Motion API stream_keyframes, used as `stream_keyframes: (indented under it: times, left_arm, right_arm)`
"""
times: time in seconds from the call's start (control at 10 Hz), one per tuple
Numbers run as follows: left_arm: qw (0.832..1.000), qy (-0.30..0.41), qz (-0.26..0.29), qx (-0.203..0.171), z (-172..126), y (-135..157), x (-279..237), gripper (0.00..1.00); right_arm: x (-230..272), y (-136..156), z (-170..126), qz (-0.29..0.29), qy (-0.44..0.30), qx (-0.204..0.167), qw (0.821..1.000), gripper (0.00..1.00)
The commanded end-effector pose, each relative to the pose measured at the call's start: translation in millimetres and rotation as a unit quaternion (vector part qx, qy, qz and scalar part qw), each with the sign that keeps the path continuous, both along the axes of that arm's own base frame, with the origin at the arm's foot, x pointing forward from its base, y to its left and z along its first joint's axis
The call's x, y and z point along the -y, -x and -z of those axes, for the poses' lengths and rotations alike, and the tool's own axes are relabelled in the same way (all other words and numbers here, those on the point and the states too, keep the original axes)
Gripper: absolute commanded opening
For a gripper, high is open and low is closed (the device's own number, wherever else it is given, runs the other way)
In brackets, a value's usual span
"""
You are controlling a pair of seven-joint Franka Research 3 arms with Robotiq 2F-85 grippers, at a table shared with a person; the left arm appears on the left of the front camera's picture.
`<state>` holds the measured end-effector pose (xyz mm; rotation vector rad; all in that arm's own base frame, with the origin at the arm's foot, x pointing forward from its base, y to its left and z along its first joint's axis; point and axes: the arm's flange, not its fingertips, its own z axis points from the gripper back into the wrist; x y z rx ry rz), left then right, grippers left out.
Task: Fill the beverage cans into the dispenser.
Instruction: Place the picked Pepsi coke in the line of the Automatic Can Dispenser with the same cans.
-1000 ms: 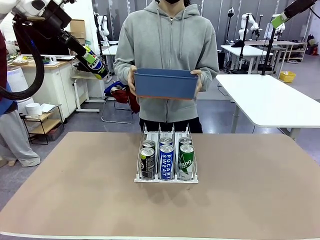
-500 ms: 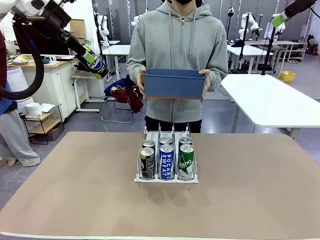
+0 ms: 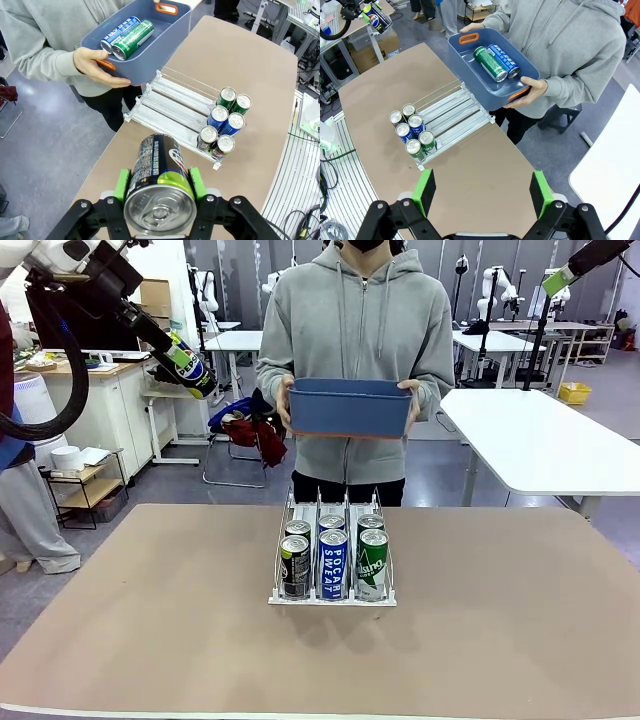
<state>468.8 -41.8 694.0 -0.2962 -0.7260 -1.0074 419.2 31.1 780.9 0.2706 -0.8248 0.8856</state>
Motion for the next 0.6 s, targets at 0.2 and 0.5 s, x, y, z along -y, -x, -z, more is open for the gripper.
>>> stream_keyframes:
  times: [0.2,0.5]
  left_arm:
    - [0.999,0.020,-0.047,0.007,17,30,38,0.58]
    - [0.998,-0.018,-0.067,-0.008,52,88,75,0.58]
  right_arm:
    - [0,0,0,0.000,0.000,0.000,1.000,1.00]
    - [0,0,0,0.000,0.000,0.000,1.000,1.00]
